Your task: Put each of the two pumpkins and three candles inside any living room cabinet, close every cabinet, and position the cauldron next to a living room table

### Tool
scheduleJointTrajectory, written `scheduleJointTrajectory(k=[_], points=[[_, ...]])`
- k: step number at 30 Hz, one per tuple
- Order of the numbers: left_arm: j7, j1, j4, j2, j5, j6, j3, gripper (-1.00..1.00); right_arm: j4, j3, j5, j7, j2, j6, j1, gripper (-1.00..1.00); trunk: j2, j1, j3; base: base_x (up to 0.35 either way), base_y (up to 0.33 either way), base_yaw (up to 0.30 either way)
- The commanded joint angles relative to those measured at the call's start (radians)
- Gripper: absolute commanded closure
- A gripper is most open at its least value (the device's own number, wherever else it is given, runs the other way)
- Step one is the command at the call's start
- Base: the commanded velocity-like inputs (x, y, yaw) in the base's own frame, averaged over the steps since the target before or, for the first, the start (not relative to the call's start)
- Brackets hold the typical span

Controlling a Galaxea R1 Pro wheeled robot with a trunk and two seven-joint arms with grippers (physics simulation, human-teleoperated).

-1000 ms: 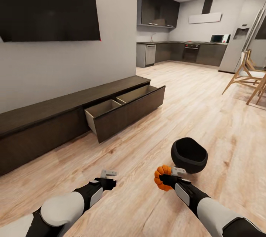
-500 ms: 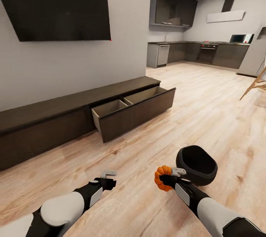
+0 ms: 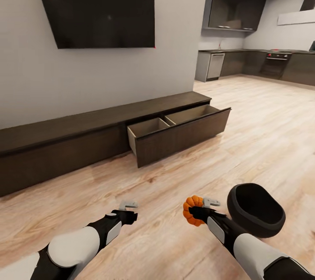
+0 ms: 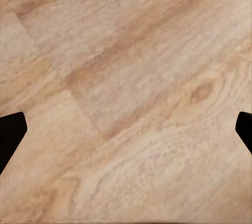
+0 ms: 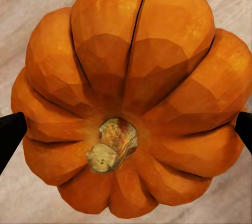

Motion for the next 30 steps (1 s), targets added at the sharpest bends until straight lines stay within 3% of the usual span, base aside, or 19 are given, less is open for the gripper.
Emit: scheduleJointTrajectory(k=[1, 13, 30], points=[[0.003, -0.001, -0.001, 0.0, 0.008, 0.002, -0.008, -1.0, -0.004, 0.007, -0.007, -0.005, -0.001, 0.005, 0.0, 1.0, 0.0, 0.0, -0.001, 0.0, 0.0, 0.293], [0.002, -0.001, -0.002, 0.0, 0.012, 0.002, -0.008, -1.0, -0.004, 0.006, -0.008, -0.005, 0.0, 0.001, 0.0, 1.0, 0.0, 0.0, -0.001, 0.007, -0.004, 0.273], [0.003, -0.001, -0.001, 0.0, 0.014, 0.004, -0.008, -1.0, -0.004, 0.003, -0.008, -0.005, 0.0, -0.002, 0.0, 1.0, 0.0, 0.0, -0.001, 0.277, -0.126, 0.012]])
